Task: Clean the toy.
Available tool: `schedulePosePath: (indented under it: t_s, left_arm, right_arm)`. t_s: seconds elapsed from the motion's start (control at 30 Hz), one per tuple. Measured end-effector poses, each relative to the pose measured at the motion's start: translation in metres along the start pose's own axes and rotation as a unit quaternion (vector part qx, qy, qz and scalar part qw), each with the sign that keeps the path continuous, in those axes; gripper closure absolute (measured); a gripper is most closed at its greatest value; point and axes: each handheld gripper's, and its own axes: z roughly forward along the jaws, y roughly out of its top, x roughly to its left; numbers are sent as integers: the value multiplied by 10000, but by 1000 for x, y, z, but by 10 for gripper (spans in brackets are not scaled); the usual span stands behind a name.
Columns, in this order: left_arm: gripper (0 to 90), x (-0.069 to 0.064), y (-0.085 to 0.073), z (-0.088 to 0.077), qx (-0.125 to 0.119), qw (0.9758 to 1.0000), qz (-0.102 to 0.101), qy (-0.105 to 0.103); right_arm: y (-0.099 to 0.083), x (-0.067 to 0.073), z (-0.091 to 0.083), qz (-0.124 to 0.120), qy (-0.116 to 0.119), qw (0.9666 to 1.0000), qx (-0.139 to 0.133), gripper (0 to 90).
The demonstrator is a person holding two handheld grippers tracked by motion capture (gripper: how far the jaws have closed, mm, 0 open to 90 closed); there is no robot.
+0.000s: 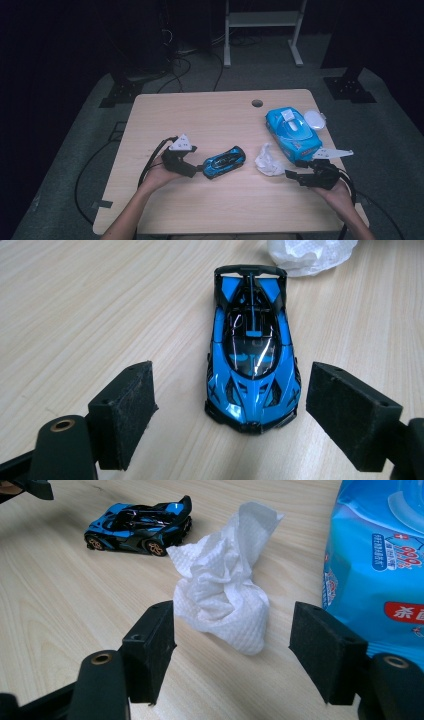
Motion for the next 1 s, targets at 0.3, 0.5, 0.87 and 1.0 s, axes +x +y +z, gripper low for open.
schedulePosePath:
  t_s: [0.3, 0.5, 0.87, 1.0]
  left_arm:
    - [188, -4, -1, -5, 78, 10000, 32, -13]
    - [185, -6, -5, -5, 71, 10000, -11, -5]
    - [177, -11, -21, -9, 188, 9998, -46, -10]
    - [171, -12, -25, -10, 213, 9997, -108, 22]
  right_arm:
    - [-3, 0, -2, -3, 7, 10000, 4, 333]
    - [-6, 0, -3, 10, 29, 10000, 6, 333]
    - [-11, 2, -4, 43, 53, 9999, -96, 332]
    - [-12, 3, -3, 15, 64, 9999, -120, 329]
